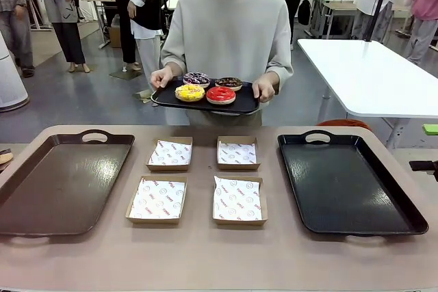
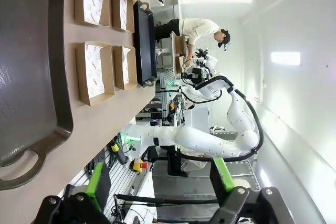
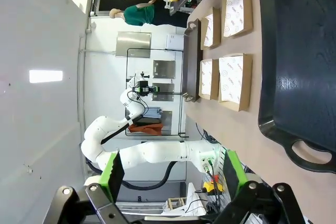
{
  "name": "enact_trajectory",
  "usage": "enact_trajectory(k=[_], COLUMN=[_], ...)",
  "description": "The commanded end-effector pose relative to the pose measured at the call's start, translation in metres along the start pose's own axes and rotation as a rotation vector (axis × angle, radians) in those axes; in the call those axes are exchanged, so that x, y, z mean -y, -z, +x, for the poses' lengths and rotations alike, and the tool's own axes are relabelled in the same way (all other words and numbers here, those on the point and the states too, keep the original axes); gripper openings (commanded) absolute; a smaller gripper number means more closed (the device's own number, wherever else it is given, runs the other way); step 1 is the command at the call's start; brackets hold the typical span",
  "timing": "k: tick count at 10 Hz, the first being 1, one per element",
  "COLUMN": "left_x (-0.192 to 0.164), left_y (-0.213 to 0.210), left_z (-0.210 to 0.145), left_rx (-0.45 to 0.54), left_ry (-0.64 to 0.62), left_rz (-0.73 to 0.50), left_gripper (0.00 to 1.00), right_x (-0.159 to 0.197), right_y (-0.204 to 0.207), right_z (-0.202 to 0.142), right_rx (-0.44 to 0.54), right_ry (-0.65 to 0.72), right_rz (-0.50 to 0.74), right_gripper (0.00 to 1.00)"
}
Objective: Individually package the donuts and arrange them on the tray.
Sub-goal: Pick up one Paper togo box.
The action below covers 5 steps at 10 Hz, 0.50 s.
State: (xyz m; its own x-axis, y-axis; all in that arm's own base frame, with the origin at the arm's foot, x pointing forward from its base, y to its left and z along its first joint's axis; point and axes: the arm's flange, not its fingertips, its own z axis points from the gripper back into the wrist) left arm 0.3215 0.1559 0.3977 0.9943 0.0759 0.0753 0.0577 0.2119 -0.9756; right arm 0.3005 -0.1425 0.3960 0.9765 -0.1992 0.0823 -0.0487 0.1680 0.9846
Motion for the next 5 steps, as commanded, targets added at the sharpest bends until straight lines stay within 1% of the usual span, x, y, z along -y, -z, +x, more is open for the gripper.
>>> enact_trajectory(k=[1,5], left_x=[-0.0008,-0.0008], left_y=[-0.0009,-0.0009], left_z=[-0.002,-0.002], left_rx=[0.006,0.006], left_ry=[-0.002,-0.002], left_rz=[-0.012,-0.012], left_gripper=[1.0,1.0], right_x=[0.0002,0.0002], right_y=[-0.0005,-0.0005], right_z=[-0.0005,-0.0005], right_rx=[0.001,0.001], right_ry=[0.001,0.001], right_rz=[0.003,0.003], right_gripper=[1.0,1.0])
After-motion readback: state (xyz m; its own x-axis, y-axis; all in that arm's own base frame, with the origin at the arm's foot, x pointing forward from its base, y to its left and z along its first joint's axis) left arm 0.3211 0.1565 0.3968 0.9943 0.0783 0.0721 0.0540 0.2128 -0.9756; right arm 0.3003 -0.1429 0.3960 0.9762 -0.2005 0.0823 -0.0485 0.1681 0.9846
